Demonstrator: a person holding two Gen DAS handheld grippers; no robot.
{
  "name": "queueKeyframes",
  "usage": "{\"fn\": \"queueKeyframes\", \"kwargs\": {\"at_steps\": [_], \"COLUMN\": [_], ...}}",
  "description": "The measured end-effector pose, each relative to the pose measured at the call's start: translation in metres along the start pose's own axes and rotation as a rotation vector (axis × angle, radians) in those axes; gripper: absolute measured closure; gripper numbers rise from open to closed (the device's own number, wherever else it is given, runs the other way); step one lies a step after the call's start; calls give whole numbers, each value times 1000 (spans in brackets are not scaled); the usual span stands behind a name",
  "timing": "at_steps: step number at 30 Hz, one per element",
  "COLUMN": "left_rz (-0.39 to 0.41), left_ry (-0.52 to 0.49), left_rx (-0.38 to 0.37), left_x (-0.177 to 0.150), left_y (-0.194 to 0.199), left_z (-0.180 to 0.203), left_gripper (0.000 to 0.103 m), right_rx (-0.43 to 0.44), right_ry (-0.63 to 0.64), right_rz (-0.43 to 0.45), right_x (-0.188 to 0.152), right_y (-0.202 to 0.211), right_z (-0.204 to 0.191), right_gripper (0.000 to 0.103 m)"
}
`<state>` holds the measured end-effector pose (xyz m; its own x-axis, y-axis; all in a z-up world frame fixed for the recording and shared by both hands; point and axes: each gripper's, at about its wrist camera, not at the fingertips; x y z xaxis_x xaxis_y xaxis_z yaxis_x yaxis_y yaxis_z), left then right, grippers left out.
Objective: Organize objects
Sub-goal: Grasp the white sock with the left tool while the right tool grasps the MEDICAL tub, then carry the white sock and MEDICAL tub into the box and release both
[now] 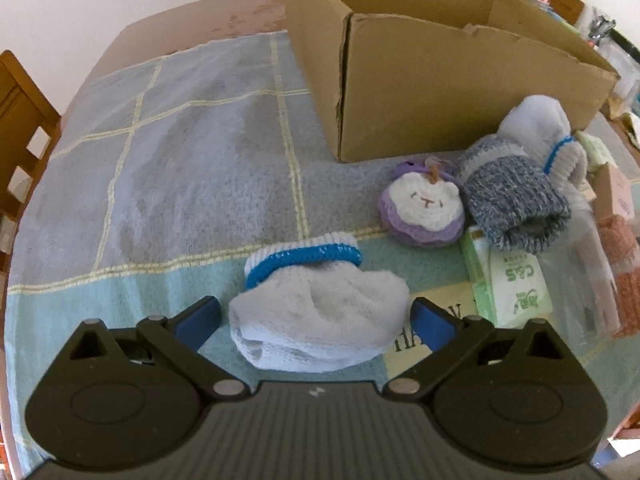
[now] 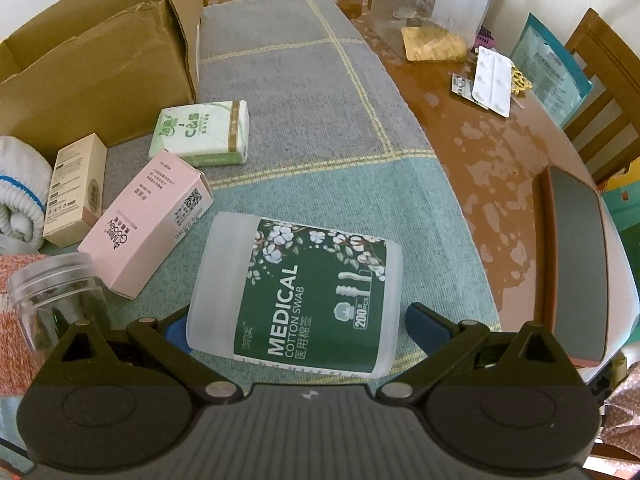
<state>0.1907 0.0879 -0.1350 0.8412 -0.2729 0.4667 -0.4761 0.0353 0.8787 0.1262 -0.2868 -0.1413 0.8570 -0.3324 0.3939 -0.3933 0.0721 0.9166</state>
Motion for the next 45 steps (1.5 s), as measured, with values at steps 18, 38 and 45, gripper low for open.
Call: {"fn": "queueKeyframes", "kwargs": {"at_steps": [18,38,45], "left_rz": [16,9,58], "left_ry": [24,-102,-168], "left_rx": [12,-107,-149], "left_x": [6,19,41], "left_y": [4,52,99], "left_z": [11,-31,-15], "left_gripper": [25,32,32], "right_rx": [-23,52,114], "right_ry": [-73,86,160], "right_rz": [-75,-59,-13], "right_x": [26,49,68], "right_y": [-2,40,69], "right_z": [-2,-11,-23], "right_gripper": [10,16,16]}}
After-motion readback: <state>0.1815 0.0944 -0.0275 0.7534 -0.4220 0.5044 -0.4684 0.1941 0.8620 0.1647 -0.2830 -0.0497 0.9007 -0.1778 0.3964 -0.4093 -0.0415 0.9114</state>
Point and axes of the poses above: each gripper's, at about its wrist camera, not at the fingertips, and y roughly against the way its jaws point, z to its right, x to its top, and after that the axes turned 5 degrees about x, right-handed
